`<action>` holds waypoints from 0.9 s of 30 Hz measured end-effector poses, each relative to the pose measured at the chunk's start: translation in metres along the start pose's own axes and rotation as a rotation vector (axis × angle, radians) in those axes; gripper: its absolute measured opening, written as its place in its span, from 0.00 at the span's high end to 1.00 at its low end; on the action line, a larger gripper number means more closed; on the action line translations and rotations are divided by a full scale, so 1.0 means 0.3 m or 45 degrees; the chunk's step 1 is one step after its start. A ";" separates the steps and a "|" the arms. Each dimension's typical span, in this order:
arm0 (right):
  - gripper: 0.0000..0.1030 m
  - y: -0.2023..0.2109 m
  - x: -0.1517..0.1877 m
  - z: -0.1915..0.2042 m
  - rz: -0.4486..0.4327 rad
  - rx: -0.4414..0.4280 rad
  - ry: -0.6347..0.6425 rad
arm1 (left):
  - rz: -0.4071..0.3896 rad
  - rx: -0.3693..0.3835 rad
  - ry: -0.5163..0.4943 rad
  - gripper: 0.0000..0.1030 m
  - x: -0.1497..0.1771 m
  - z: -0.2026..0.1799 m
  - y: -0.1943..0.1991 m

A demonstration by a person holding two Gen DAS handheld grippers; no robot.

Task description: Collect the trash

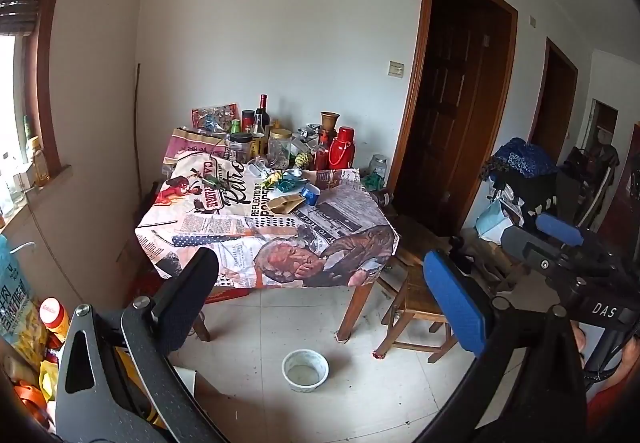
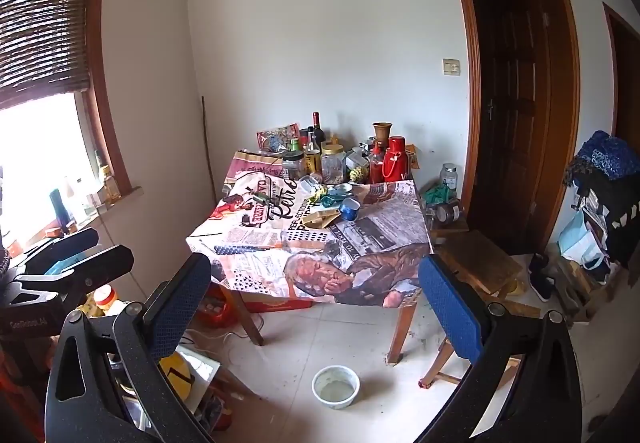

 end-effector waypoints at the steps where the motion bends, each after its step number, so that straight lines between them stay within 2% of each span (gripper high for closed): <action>1: 0.00 -0.001 0.002 0.004 0.000 -0.001 0.003 | -0.001 -0.002 0.003 0.00 0.004 0.002 -0.002; 27: 0.00 -0.005 -0.005 0.016 0.003 -0.016 0.027 | -0.016 -0.034 0.014 0.00 0.002 0.000 0.007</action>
Point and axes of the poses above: each gripper's, at about its wrist camera, not at the fingertips, and y roughly against the way its jaws point, z to its left, x to its underside, the point moved 7 cm from there along -y, roughly the way its jaws point, and after that the axes turned 5 degrees about -y, right-handed, at the moved point
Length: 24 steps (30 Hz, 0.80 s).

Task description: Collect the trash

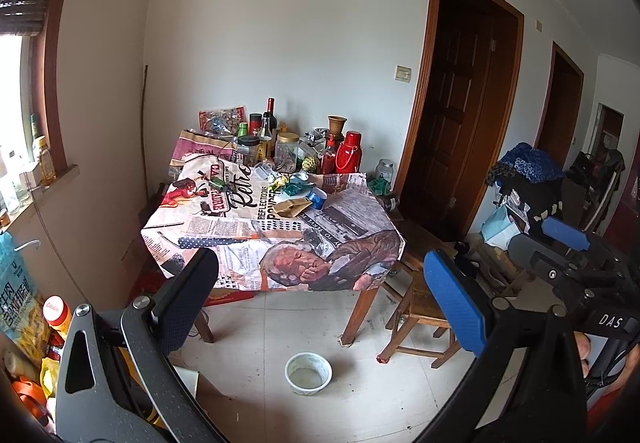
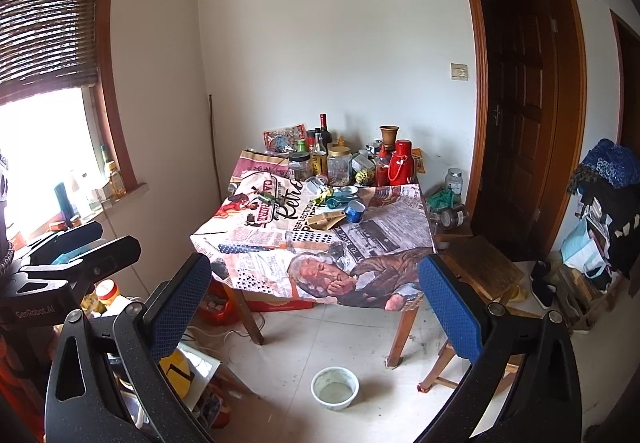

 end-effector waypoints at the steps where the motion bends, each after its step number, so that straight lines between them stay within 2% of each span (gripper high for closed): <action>1: 0.00 -0.001 -0.002 0.000 0.000 0.000 0.000 | 0.001 0.000 0.001 0.00 0.001 0.000 0.000; 24: 0.00 0.001 -0.013 -0.017 -0.009 -0.021 -0.004 | -0.006 -0.023 -0.007 0.00 -0.004 -0.016 -0.008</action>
Point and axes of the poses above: each gripper's, at about its wrist camera, not at the fingertips, and y roughly against the way its jaws point, z to its left, x to its underside, the point moved 7 cm from there along -y, roughly the way its jaws point, and after that the axes turned 5 degrees about -y, right-handed, at the moved point
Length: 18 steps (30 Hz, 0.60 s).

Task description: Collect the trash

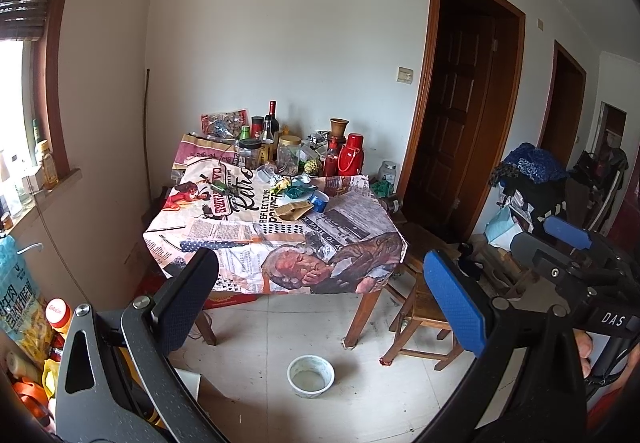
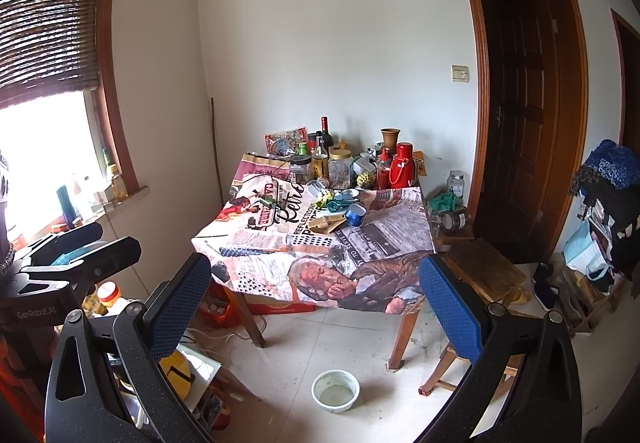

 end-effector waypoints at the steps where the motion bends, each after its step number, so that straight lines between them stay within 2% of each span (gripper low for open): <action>1: 0.00 0.000 0.000 0.000 0.000 0.000 0.000 | 0.002 -0.003 0.000 0.00 0.003 -0.006 -0.001; 18: 0.00 -0.031 -0.016 -0.039 -0.001 -0.017 0.009 | 0.004 -0.046 0.009 0.00 -0.029 -0.051 -0.070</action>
Point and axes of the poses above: each gripper's, at about its wrist camera, not at the fingertips, and y roughly against the way its jaws point, z to its left, x to its underside, the point moved 7 cm from there along -y, roughly the way its jaws point, and after that the axes turned 5 degrees about -y, right-handed, at the moved point
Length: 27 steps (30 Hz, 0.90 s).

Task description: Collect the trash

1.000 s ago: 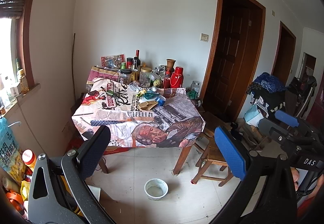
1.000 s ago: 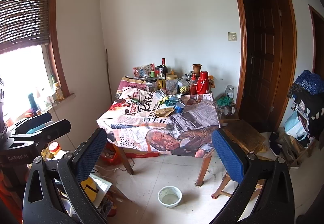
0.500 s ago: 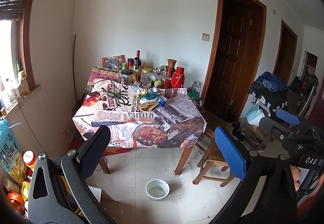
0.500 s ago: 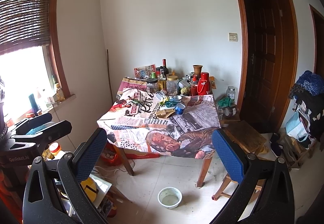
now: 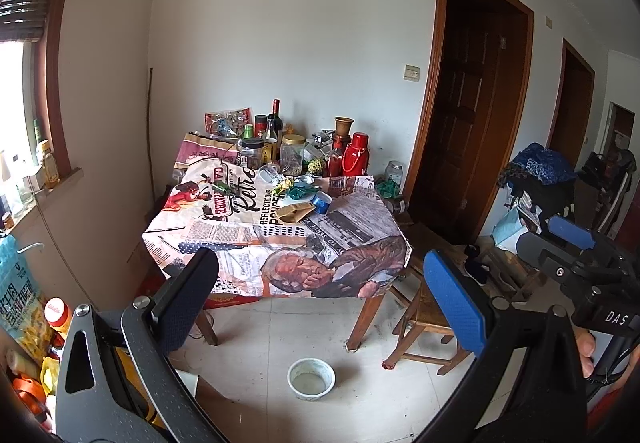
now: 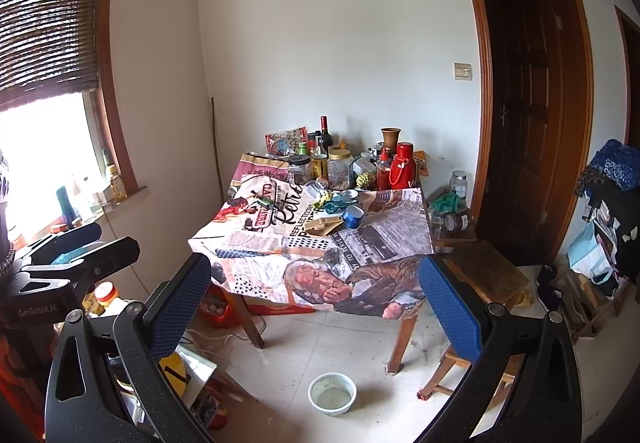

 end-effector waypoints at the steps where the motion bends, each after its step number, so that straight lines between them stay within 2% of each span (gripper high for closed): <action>1: 0.00 -0.006 -0.004 -0.007 -0.001 -0.002 0.002 | -0.004 -0.005 0.002 0.00 -0.006 -0.008 -0.007; 10: 0.00 -0.053 -0.057 -0.081 -0.017 -0.010 0.019 | -0.010 -0.035 0.015 0.00 -0.043 -0.053 -0.093; 16: 0.00 -0.147 -0.097 -0.120 -0.010 0.005 0.007 | -0.001 -0.067 0.039 0.00 -0.082 -0.033 -0.205; 22: 0.00 -0.302 -0.138 -0.149 -0.007 0.052 -0.027 | -0.021 -0.089 0.040 0.00 -0.153 0.053 -0.395; 27: 0.00 -0.493 -0.206 -0.157 0.000 0.124 -0.064 | -0.019 -0.069 0.029 0.00 -0.244 0.147 -0.596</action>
Point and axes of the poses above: each gripper's, at about its wrist camera, not at the fingertips, and y roughly against the way its jaws point, z to its left, x to its underside, the point moved 7 cm from there along -y, roughly the way its jaws point, and after that the axes turned 5 degrees about -y, right-handed, at the moved point
